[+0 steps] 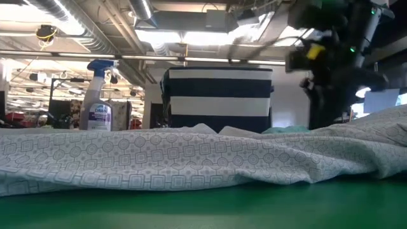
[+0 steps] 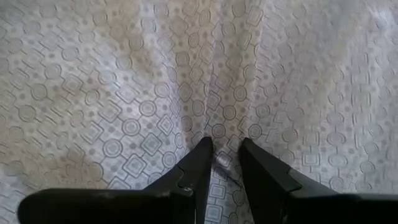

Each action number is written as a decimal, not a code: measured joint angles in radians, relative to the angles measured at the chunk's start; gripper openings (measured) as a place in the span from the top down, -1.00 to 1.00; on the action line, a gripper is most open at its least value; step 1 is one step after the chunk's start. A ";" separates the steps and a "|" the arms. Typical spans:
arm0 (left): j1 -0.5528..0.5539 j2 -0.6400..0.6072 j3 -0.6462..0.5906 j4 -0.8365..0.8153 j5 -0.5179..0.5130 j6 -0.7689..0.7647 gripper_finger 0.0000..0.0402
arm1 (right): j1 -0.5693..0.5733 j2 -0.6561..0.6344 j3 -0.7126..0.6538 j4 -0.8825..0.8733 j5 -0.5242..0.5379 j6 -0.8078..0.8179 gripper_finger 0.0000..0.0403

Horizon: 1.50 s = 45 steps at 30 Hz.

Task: Fold laundry
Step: Fold the white polo shirt

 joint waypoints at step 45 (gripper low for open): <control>1.095 0.242 0.438 0.240 0.162 0.652 0.23 | -0.371 -0.015 0.069 0.210 -0.156 -0.467 -0.09</control>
